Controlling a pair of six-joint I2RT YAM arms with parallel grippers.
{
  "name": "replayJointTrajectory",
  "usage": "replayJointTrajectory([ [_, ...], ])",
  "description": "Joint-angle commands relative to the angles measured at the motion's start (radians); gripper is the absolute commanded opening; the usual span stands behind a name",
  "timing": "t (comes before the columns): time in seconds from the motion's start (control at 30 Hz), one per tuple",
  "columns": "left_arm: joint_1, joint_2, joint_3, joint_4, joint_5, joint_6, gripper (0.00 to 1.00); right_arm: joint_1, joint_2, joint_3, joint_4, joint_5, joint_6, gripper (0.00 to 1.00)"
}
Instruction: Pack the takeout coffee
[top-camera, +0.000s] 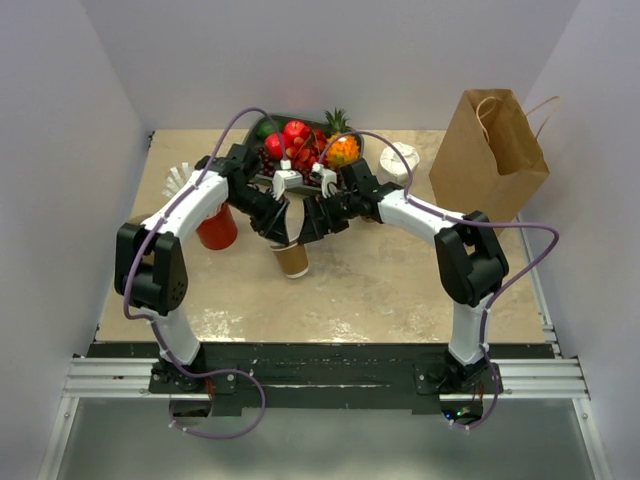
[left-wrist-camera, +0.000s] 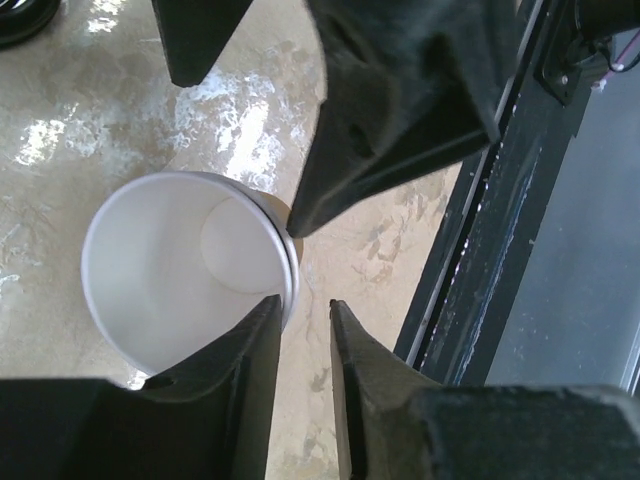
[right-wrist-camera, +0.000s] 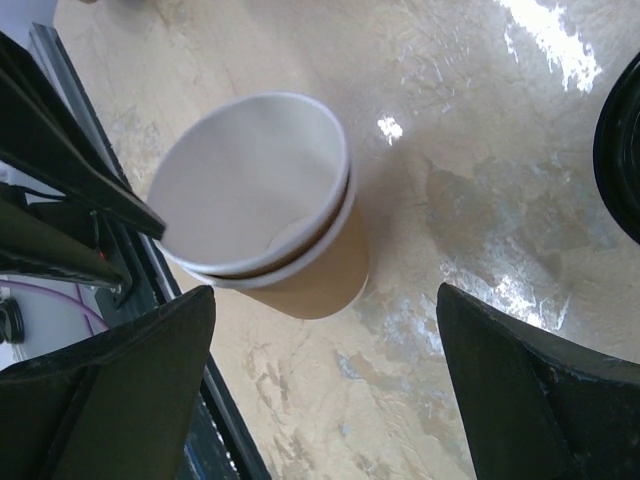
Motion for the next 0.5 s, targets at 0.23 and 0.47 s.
replayJointTrajectory([
  [0.23,-0.021,-0.051,-0.053,0.024,0.034,0.058,0.27,0.008,-0.047,-0.011,0.017,0.008,-0.017,0.96],
  [0.47,-0.030,-0.034,-0.067,0.041,0.037,0.055,0.27,0.006,-0.054,-0.018,0.019,0.009,-0.019,0.96],
])
